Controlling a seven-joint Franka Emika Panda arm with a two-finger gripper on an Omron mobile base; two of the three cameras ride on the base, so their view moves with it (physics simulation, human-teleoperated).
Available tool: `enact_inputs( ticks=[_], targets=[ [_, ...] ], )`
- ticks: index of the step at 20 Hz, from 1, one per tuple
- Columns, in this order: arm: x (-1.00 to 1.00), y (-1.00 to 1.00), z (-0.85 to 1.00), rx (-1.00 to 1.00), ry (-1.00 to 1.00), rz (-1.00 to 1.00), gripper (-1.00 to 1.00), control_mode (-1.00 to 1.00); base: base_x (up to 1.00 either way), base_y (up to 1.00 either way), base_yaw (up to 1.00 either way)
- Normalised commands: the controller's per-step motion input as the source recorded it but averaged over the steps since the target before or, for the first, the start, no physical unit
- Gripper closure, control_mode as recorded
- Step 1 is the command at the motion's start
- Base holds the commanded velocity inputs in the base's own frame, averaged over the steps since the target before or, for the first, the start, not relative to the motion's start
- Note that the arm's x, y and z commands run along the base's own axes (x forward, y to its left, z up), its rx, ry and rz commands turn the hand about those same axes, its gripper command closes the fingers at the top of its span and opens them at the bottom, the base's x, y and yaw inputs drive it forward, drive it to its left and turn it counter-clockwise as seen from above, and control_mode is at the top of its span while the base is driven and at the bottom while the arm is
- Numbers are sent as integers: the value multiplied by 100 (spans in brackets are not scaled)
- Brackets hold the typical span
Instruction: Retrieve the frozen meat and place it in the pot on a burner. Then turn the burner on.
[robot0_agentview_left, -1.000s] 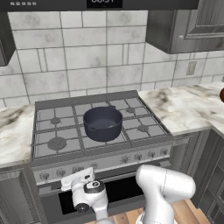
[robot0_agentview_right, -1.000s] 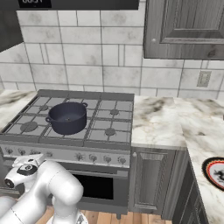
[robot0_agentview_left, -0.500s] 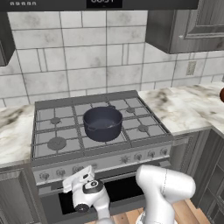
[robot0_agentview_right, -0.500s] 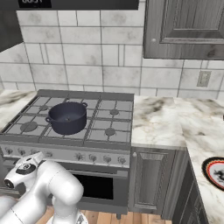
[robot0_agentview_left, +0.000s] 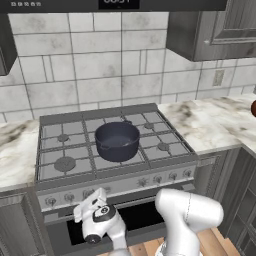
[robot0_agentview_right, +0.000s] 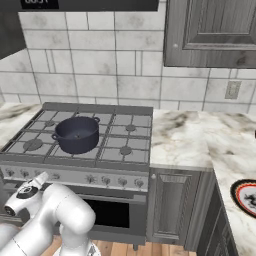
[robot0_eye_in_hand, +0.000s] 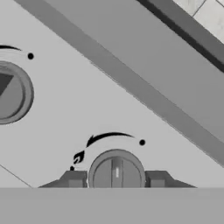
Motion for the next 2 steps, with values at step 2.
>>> enact_inputs(
  ticks=[2],
  targets=[
    [0, 8, -17, -27, -9, 9, 100, -100, 0, 0, 0]
  ],
)
